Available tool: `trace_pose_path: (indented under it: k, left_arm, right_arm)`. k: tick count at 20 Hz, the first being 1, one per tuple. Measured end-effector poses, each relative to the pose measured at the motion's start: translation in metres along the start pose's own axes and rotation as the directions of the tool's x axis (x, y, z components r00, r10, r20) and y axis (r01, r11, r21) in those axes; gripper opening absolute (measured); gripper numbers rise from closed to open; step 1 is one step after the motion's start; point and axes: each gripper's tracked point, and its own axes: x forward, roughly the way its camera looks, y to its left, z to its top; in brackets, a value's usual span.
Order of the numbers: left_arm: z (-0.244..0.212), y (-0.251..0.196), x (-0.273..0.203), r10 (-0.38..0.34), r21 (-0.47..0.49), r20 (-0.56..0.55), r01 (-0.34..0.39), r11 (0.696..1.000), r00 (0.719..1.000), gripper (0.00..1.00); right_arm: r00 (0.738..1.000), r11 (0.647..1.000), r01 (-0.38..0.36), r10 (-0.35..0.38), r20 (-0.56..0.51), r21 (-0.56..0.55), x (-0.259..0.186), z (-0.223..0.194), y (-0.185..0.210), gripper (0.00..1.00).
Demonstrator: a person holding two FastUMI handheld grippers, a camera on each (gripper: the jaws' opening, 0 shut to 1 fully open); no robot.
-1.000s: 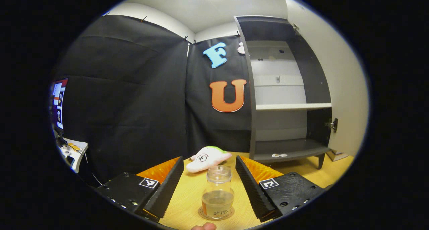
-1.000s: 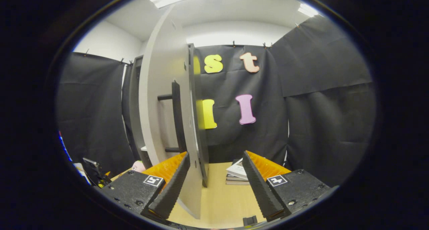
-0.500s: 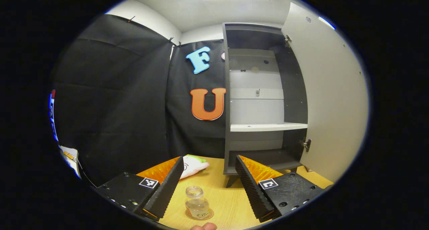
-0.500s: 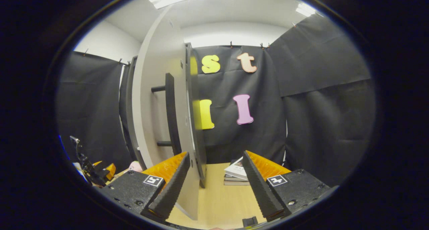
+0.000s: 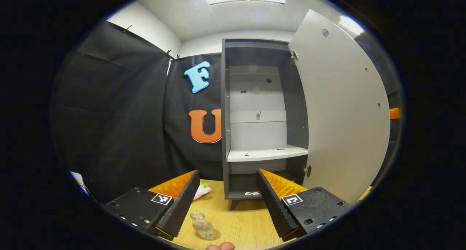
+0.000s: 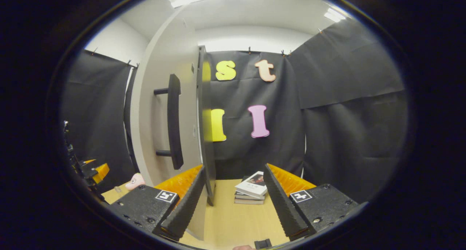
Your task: Open the cabinet door with the right hand, grasp the bottle in the cabinet with the left hand and place it on the coaster, then close the cabinet door with the right hand.
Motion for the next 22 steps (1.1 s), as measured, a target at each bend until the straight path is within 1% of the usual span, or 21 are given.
trace_pose_path:
  k: [2, 5, 8, 9, 10, 11, 12, 14, 16, 17, 19, 20, 21, 22]
  left_arm:
    - [-0.002, -0.007, -0.002, -0.011, -0.001, -0.018, 0.011, 1.0, 1.0, 0.93]
    - [0.0, -0.015, -0.007, -0.027, -0.014, -0.029, 0.026, 1.0, 0.999, 0.94]
    - [-0.001, -0.015, -0.01, -0.014, -0.001, -0.034, 0.014, 1.0, 0.999, 0.96]
    - [0.0, -0.016, -0.011, -0.012, 0.001, -0.032, 0.012, 1.0, 0.999, 0.96]
    - [0.0, -0.017, -0.013, -0.013, 0.001, -0.028, 0.013, 1.0, 1.0, 0.96]
    - [0.0, -0.017, -0.013, -0.009, 0.004, -0.027, 0.009, 1.0, 1.0, 1.0]
    - [-0.001, -0.016, -0.014, -0.005, 0.01, -0.027, 0.005, 1.0, 1.0, 0.96]
    - [-0.002, -0.015, -0.016, 0.007, 0.019, -0.022, -0.007, 1.0, 1.0, 0.96]
    - [-0.003, -0.015, -0.018, 0.01, 0.014, -0.022, -0.009, 1.0, 1.0, 0.96]
    - [-0.003, -0.016, -0.018, 0.009, 0.012, -0.022, -0.009, 1.0, 1.0, 1.0]
    - [-0.002, -0.015, -0.019, 0.012, 0.012, -0.023, -0.011, 1.0, 1.0, 1.0]
    - [-0.003, -0.014, -0.018, 0.012, 0.009, -0.024, -0.012, 1.0, 1.0, 0.96]
    - [-0.003, -0.014, -0.018, 0.013, 0.006, -0.025, -0.013, 1.0, 1.0, 0.96]
    - [-0.004, -0.013, -0.016, 0.014, 0.003, -0.026, -0.014, 1.0, 1.0, 1.0]
  right_arm:
    - [1.0, 1.0, -0.014, 0.014, 0.025, 0.007, 0.004, 0.012, -0.001, 0.98]
    - [0.998, 0.999, -0.053, 0.053, 0.039, 0.006, 0.013, 0.029, 0.004, 0.98]
    - [0.993, 0.996, -0.088, 0.088, 0.078, 0.002, 0.021, 0.047, 0.014, 0.98]
    - [0.993, 0.997, -0.081, 0.081, 0.081, -0.005, 0.024, 0.05, 0.014, 0.98]
    - [0.996, 0.999, -0.046, 0.047, 0.07, -0.018, 0.026, 0.049, 0.01, 0.98]
    - [0.997, 0.999, -0.037, 0.039, 0.067, -0.038, 0.029, 0.049, 0.012, 0.98]
    - [0.997, 0.998, -0.028, 0.032, 0.072, -0.052, 0.03, 0.051, 0.012, 0.98]
    - [0.996, 0.998, -0.036, 0.04, 0.084, -0.052, 0.033, 0.053, 0.014, 0.97]
    - [0.994, 0.996, -0.08, 0.081, 0.071, -0.026, 0.037, 0.049, 0.022, 0.97]
    - [0.993, 0.996, -0.093, 0.093, 0.074, -0.013, 0.037, 0.049, 0.024, 0.96]
    - [0.993, 0.996, -0.093, 0.094, 0.078, -0.013, 0.034, 0.052, 0.021, 0.94]
    - [0.993, 0.996, -0.086, 0.087, 0.08, -0.02, 0.034, 0.054, 0.021, 0.9]
    - [0.994, 0.997, -0.078, 0.08, 0.08, -0.027, 0.033, 0.053, 0.02, 0.94]
    - [0.994, 0.997, -0.073, 0.076, 0.083, -0.037, 0.033, 0.055, 0.021, 0.95]
